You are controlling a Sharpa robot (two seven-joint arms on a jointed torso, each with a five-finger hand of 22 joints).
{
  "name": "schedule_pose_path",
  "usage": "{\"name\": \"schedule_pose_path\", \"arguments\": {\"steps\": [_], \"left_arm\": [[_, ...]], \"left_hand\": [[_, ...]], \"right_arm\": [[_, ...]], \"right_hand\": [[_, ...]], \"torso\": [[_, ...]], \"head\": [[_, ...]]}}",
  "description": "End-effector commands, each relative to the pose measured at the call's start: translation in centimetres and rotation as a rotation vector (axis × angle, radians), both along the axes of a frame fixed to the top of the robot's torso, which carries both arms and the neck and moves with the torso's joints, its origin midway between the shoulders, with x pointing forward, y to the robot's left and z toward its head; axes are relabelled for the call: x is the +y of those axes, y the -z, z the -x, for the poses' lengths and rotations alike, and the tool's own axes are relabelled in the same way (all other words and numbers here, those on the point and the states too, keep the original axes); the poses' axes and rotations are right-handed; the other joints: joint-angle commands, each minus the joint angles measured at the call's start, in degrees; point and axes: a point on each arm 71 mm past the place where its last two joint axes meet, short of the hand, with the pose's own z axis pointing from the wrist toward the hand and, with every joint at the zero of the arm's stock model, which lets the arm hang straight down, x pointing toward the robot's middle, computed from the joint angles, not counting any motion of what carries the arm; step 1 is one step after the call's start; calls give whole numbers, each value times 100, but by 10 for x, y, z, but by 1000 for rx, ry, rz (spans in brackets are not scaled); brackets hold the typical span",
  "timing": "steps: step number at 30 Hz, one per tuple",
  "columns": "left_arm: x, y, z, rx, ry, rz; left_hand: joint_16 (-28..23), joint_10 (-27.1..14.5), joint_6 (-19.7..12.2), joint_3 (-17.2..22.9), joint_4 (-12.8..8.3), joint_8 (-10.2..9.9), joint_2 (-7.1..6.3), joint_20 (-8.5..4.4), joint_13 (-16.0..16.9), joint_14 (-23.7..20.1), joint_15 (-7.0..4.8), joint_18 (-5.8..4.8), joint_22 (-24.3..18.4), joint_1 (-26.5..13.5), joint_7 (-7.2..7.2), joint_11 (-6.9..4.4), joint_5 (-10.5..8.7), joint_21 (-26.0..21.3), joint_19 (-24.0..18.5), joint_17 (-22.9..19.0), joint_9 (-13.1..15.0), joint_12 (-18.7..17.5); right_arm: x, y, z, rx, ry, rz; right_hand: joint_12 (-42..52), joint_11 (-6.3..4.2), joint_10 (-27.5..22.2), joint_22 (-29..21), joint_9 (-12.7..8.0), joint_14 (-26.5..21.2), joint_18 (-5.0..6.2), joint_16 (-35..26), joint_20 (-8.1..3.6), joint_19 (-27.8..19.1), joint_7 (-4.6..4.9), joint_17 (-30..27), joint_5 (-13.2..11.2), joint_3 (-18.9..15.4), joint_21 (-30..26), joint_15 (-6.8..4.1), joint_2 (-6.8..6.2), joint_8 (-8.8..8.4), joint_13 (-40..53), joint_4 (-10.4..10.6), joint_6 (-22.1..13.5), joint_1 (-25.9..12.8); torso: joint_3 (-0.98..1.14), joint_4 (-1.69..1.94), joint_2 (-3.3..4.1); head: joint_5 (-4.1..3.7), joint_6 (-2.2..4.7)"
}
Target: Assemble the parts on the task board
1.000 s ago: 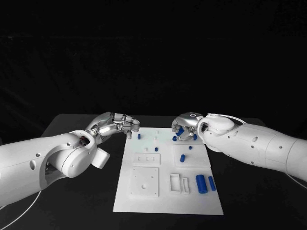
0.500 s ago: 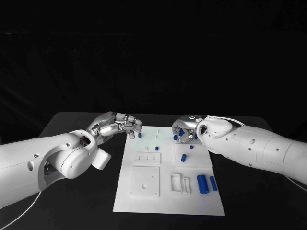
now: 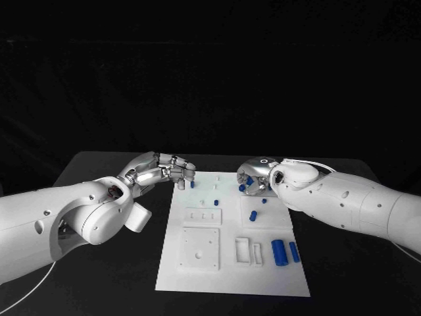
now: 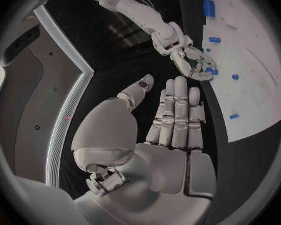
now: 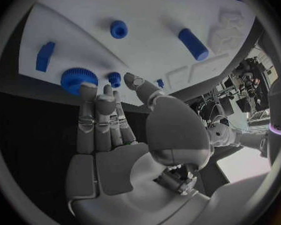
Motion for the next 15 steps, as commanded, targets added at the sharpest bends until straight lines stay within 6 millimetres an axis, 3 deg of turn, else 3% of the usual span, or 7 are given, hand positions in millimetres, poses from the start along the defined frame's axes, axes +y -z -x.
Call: {"name": "schedule_pose_path", "arguments": {"steps": [1,11,15], "left_arm": [[-2,-3,2,-12,31,8],[-2,-3,1,-10,32,7],[-2,-3,2,-11,33,7]], "left_hand": [[-26,-49,-38,49,1,-40,17,-105,9,1,21,-42,-10,-50,21,5,-34,-33,-39,-11,7,-38],[-31,-52,-41,56,0,-42,19,-104,12,6,22,-40,-12,-54,23,7,-37,-33,-36,-15,11,-40],[-33,-53,-41,58,1,-42,20,-103,12,8,22,-39,-13,-55,23,7,-38,-33,-35,-16,12,-41]], "right_arm": [[0,0,0,-12,5,13],[1,0,0,-12,6,21],[2,0,0,-12,5,21]], "right_hand": [[-14,-1,59,121,-8,-36,357,43,-26,4,15,-10,-44,30,38,4,34,-28,3,6,51,37],[31,-55,243,138,-10,-47,357,78,-42,155,-20,-110,-304,221,195,-48,44,-33,35,15,171,9],[39,-77,302,133,-2,-40,357,85,-45,170,-38,-150,-355,273,236,-70,56,-26,60,15,221,-18]], "torso": [[-6,11,45],[-22,21,102],[-18,20,120]], "head": [[8,9],[-1,29],[3,31]]}}
